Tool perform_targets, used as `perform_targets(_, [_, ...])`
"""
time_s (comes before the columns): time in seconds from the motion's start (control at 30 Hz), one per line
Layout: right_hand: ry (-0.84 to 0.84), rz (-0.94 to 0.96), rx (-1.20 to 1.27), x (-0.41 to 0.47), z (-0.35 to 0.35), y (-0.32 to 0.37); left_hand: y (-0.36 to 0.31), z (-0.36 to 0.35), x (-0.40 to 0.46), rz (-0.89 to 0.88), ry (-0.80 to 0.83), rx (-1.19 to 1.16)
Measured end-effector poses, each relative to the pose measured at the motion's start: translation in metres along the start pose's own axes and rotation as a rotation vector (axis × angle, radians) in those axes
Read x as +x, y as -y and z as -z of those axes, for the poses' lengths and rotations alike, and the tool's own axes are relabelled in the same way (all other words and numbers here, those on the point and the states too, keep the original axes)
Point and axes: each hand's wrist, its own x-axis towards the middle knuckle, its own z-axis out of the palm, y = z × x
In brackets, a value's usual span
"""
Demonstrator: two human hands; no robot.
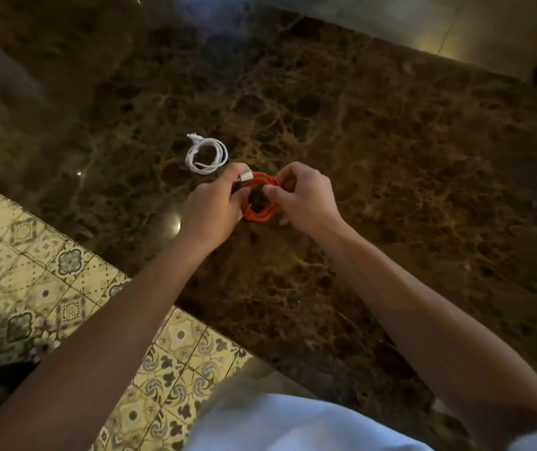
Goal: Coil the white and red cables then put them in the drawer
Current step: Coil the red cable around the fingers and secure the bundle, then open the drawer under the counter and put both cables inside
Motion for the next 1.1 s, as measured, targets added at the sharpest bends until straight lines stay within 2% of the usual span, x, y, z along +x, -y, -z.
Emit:
perform_targets(0.17, [-0.100, 0.051, -0.098, 0.025, -0.024, 0.014, 0.011, 0.000, 0.015, 0.033, -0.074, -0.048])
perform_targets(0.33, [-0.250, 0.186, -0.398, 0.038, -0.042, 0.020, 0.018, -0.001, 0.019, 0.057, -0.123, -0.042])
perform_targets(0.47, [-0.233, 0.193, -0.521, 0.045, -0.048, 0.021, 0.021, -0.001, 0.016, 0.117, -0.088, -0.067])
perform_targets(0.77, [-0.109, 0.191, -0.386, 0.043, -0.032, 0.021, 0.027, 0.006, 0.000, 0.155, -0.060, -0.314])
perform_targets(0.9, [-0.091, 0.164, -0.268, 0.035, -0.017, 0.018, 0.027, 0.010, -0.007, 0.183, -0.088, -0.352])
perform_targets(1.1, [-0.064, 0.169, -0.235, 0.015, -0.003, 0.009, 0.023, 0.011, -0.021, 0.200, -0.117, -0.347])
